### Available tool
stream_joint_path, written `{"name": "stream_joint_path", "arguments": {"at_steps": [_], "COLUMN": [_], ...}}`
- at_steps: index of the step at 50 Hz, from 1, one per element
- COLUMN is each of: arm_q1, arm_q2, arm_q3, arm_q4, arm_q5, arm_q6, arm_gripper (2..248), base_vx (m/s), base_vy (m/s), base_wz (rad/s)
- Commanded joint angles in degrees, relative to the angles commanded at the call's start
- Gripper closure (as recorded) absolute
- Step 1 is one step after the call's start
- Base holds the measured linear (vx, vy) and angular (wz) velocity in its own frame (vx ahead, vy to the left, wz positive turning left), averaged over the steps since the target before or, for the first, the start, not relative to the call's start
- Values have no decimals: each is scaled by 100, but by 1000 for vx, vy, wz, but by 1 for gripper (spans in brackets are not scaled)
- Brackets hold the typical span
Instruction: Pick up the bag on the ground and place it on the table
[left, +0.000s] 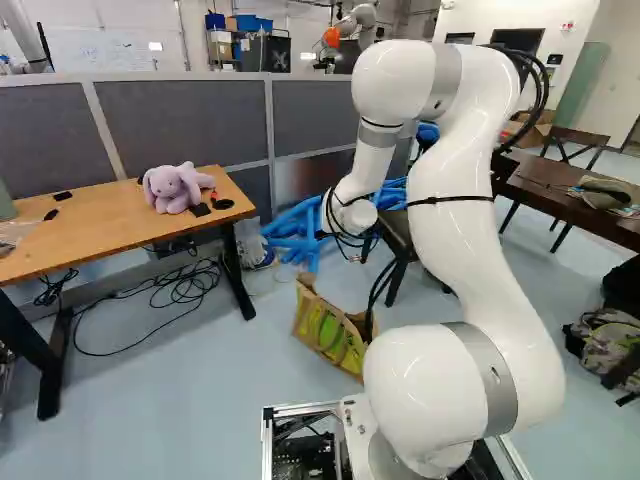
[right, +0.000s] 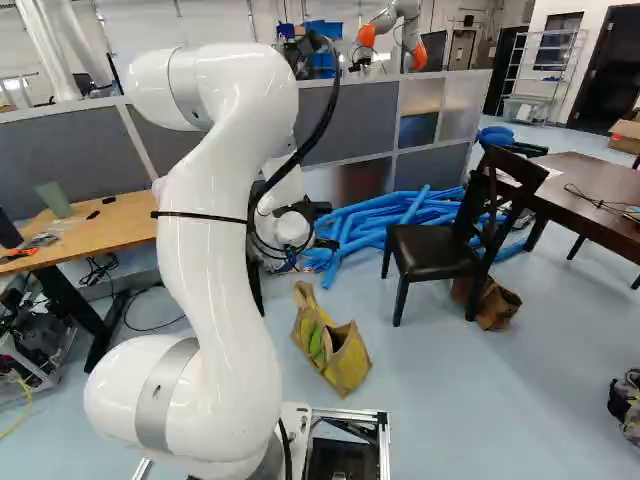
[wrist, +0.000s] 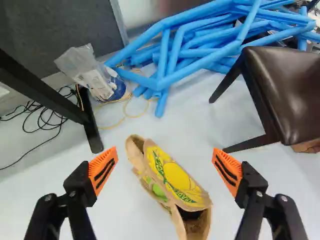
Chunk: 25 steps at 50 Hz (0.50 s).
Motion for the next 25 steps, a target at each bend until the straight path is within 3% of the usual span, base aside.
{"name": "stream_joint_path", "arguments": {"at_steps": [25], "arm_q1": [116], "arm_q2": [-878], "arm_q3": [-927], "arm_q4": [-558], "arm_q5": [-729], "arm_q6": [0], "arm_gripper": [3], "base_vx": [0], "base_vy": [0], "base_wz": [0]}}
